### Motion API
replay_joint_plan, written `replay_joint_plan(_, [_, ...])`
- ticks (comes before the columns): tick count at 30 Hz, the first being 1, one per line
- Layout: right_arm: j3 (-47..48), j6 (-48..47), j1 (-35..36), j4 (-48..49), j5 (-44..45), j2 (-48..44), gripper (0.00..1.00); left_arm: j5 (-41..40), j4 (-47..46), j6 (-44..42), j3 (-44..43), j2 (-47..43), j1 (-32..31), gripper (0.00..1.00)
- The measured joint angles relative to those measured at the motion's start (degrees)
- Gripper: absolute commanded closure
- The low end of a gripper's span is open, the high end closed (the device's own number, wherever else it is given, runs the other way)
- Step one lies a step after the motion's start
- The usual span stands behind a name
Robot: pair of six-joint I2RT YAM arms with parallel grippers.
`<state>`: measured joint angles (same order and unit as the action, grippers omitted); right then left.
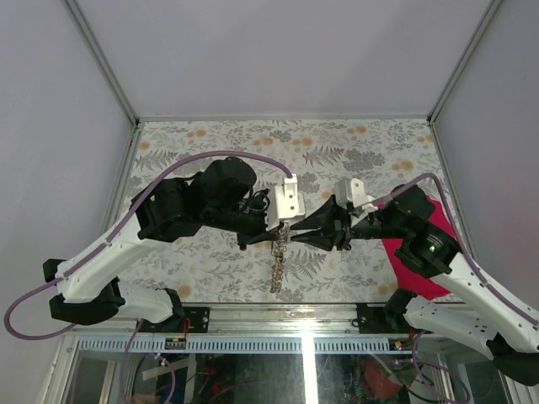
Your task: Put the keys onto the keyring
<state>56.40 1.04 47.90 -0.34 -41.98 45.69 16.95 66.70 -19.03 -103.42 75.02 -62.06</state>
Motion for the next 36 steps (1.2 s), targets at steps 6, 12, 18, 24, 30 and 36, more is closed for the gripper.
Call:
replay_joint_plan(6, [-0.02,-0.02,0.00,-0.17,-1.86,3.04,0.67,-1.55,4.37,-1.20,-1.97,2.16,-0.81,1.00])
replay_joint_plan(12, [-0.02,0.26,0.00,1.33,-3.96,5.29,0.66,-2.10,5.18,-1.44,-2.64,2.16,-1.36,1.00])
replay_joint_plan(18, [-0.04,0.50,0.00,1.55,-4.26,7.04,0.67,-2.60,5.35,-1.49,-2.64,2.19,-1.90,1.00])
replay_joint_plan(24, [-0.04,0.70,0.00,2.43,-4.59,7.80,0.67,-2.82,5.38,-1.51,-2.64,2.19,-2.16,1.00])
replay_joint_plan(30, [-0.04,0.68,0.00,2.43,-4.90,8.52,0.70,-2.97,5.38,-1.55,-2.64,2.19,-2.40,1.00])
replay_joint_plan(36, [-0.04,0.63,0.00,2.40,-5.62,8.70,0.94,-3.37,5.35,-1.73,-2.64,2.19,-2.40,1.00])
